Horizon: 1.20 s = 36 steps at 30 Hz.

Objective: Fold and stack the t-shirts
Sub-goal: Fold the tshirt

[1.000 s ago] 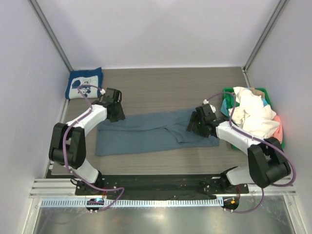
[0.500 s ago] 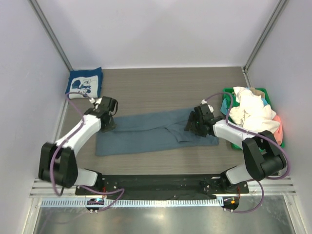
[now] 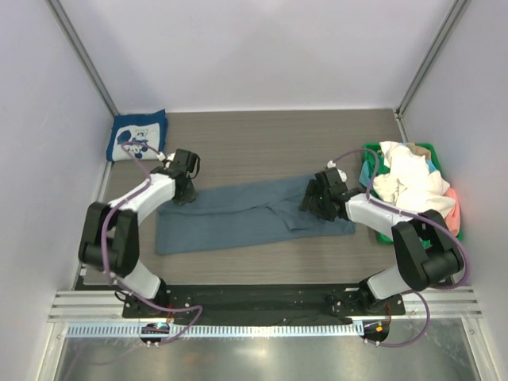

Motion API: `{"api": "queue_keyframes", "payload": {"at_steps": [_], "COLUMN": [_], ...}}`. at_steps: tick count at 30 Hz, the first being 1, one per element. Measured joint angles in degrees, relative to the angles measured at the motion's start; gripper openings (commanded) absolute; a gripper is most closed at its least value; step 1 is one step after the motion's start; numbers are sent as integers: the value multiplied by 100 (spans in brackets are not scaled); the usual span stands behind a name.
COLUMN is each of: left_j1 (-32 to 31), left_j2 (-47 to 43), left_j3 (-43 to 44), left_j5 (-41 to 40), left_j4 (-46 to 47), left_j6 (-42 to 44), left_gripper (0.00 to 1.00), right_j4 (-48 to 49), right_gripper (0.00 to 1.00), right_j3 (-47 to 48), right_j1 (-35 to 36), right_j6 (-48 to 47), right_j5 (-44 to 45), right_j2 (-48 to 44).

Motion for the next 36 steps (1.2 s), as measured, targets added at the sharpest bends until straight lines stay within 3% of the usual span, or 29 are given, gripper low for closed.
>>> {"api": "queue_keyframes", "payload": {"at_steps": [3, 9, 15, 23, 26, 31, 36], "left_j1": [-2, -4, -227, -1209, -1440, -2017, -2503], "left_j2": [553, 157, -778, -2096, -2966, -3891, -4166], "left_j3": [-28, -614, -1274, -2614, -3165, -3674, -3716], "left_j5": [175, 407, 791, 1602, 1853, 2015, 2013], "left_j4": [140, 74, 39, 111, 245, 260, 450], "left_j6": [-46, -181, -433, -1303, -1781, -2424, -2804], "left_gripper": [19, 20, 20, 21, 21, 21, 20], "right_j4": [11, 0, -319, -1073, -1346, -1491, -1390], "right_gripper": [70, 69, 67, 66, 66, 70, 76], "right_j3": [225, 1355, 3261, 6585, 7691, 9049, 10056], "right_j1": [-151, -767, -870, -621, -511, -389, -232], "right_j6": [-26, -190, -461, -850, -970, -1141, -1305], "right_j5": [-94, -439, -378, -411, -658, -1147, -1589], "right_j2": [245, 1333, 2800, 4940, 5604, 6426, 7069]}}
